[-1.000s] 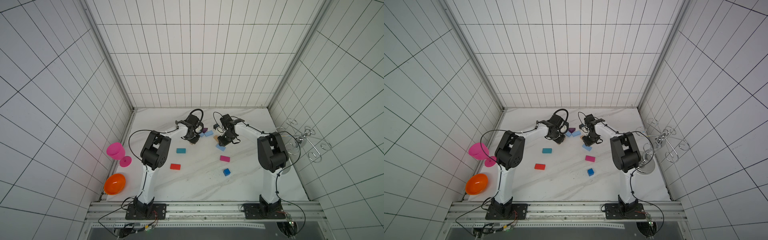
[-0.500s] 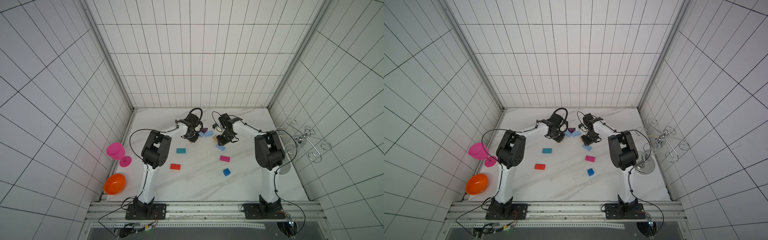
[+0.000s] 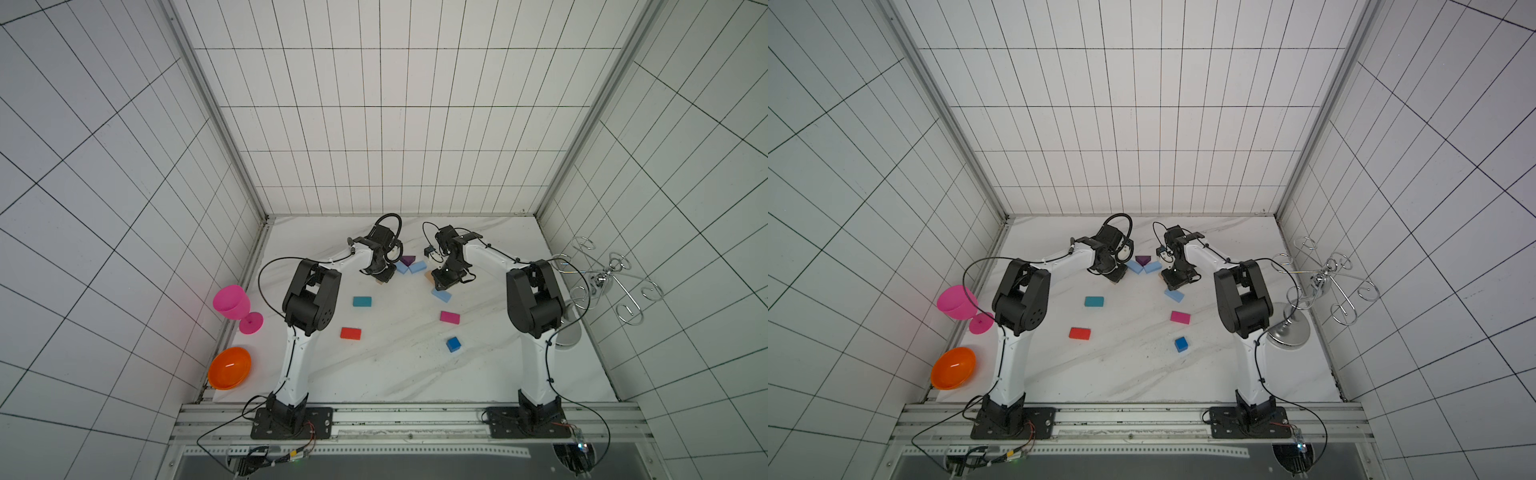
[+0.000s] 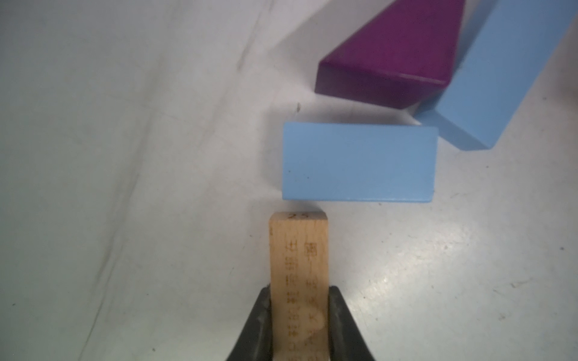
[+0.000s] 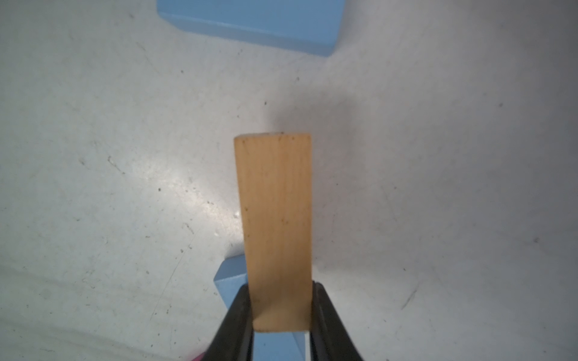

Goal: Assemble a heart with building blocks
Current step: Assemble the building block at the center of the board.

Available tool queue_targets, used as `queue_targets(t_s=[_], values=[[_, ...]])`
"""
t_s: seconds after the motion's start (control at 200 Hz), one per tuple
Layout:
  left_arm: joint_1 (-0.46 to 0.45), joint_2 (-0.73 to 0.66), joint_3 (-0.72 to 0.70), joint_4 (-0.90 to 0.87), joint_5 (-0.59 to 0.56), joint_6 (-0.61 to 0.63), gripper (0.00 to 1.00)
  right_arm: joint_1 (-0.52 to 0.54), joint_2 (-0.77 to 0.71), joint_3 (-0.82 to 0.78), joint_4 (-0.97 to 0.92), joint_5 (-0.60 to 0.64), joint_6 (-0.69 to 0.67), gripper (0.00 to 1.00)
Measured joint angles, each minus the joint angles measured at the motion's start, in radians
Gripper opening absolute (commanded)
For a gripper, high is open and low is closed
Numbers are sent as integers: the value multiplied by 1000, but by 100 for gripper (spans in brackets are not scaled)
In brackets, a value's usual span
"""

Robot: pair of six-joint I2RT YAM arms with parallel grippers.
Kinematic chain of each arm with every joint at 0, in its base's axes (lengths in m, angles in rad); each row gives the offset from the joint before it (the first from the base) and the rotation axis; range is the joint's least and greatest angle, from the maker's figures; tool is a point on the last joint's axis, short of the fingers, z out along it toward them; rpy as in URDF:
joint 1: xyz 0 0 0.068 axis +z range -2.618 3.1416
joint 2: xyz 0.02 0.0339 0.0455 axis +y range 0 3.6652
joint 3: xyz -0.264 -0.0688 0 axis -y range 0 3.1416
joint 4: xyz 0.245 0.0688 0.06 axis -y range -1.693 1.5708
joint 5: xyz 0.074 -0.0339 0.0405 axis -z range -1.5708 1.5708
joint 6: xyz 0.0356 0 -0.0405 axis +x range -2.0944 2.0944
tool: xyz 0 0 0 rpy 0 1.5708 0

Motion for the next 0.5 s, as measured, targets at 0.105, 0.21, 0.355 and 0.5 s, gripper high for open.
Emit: queue_targets(t_s=[0.105, 0.21, 0.355, 0.5], values=[[0, 3, 5, -2, 2, 3, 24, 2, 3, 7, -8, 4, 2, 6], [-1, 4, 6, -4, 2, 4, 24, 2, 3, 8, -9, 5, 3, 6], [-4, 4, 6, -4, 2, 6, 24, 3, 4, 10, -11, 6, 3, 7], [-6, 4, 6, -4, 2, 6, 24, 3, 4, 10, -11, 6, 3, 6]])
